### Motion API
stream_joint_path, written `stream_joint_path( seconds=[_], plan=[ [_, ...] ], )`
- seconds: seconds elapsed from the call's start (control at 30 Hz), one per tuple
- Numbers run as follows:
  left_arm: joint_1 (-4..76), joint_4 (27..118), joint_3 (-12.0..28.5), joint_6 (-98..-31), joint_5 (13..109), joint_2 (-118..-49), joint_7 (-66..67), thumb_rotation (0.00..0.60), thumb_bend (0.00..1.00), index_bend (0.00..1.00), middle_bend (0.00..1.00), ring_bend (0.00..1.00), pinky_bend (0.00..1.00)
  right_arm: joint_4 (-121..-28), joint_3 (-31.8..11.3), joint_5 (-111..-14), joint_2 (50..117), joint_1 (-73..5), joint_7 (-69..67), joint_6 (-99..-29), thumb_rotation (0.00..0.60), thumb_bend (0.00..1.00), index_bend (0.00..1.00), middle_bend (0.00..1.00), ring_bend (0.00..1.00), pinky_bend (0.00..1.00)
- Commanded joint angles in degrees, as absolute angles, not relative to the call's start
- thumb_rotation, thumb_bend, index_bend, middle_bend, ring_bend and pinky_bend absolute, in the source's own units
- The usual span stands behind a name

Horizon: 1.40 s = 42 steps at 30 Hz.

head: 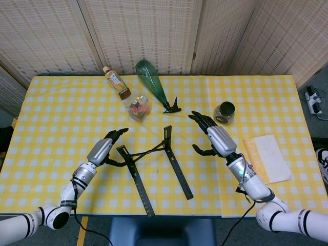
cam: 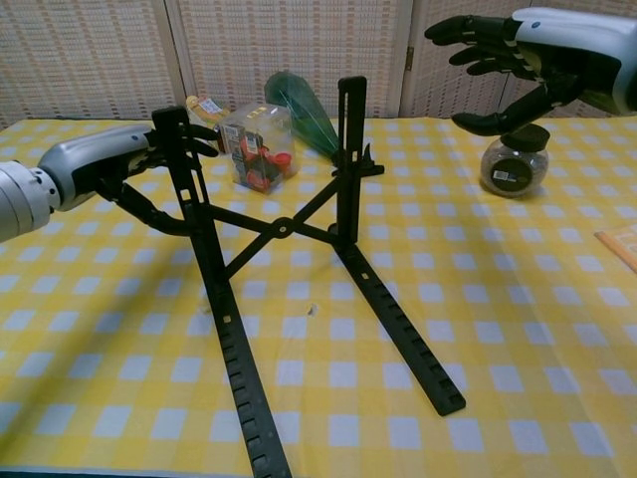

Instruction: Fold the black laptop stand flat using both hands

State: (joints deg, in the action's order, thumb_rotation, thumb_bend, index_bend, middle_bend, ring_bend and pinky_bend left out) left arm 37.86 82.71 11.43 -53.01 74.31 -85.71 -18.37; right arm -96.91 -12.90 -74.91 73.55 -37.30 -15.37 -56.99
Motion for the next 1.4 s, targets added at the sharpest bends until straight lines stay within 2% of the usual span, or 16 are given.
stream_joint_path(
  seconds=[0.03,0.4,0.73,0.9,1.03,1.2,1.4],
  plan=[
    [37.75,81.64,11.21,-53.77,74.23,-86.71,-18.13,0.600,0.16,0.15,0.17,0.17,0.00,-96.46,-12.82,-74.92,73.80,-37.32,-15.70,-56.80,0.600,0.42,0.00,0.00,0.00,0.00],
    [37.82,76.32,11.45,-55.96,74.99,-91.07,-19.84,0.600,0.16,0.42,0.33,0.29,0.01,-95.11,-12.52,-75.02,74.45,-37.17,-16.20,-56.64,0.600,0.42,0.00,0.00,0.00,0.00],
    [37.87,72.45,10.37,-58.13,77.01,-92.95,-16.82,0.600,0.18,0.58,0.40,0.34,0.02,-94.64,-12.16,-75.77,74.49,-36.80,-17.20,-56.80,0.600,0.42,0.00,0.00,0.00,0.00],
    [37.74,71.81,10.07,-58.99,77.72,-93.31,-16.38,0.600,0.26,0.65,0.43,0.36,0.02,-94.20,-11.68,-76.17,74.67,-36.70,-17.60,-56.49,0.600,0.42,0.00,0.00,0.00,0.00],
    [37.68,71.87,10.11,-59.07,77.94,-93.09,-17.42,0.600,0.32,0.67,0.44,0.36,0.02,-93.38,-10.75,-76.04,75.11,-36.83,-17.21,-55.22,0.600,0.42,0.00,0.00,0.00,0.00],
    [37.40,71.35,9.63,-60.12,79.05,-92.54,-17.08,0.600,0.33,0.67,0.44,0.36,0.02,-92.01,-9.16,-74.86,75.98,-37.71,-15.72,-51.50,0.600,0.42,0.00,0.00,0.00,0.00],
    [36.52,71.47,9.03,-60.92,79.36,-91.84,-17.69,0.600,0.32,0.55,0.44,0.35,0.02,-89.87,-9.25,-72.73,78.21,-39.01,-15.49,-48.47,0.600,0.42,0.00,0.00,0.01,0.00]
  ],
)
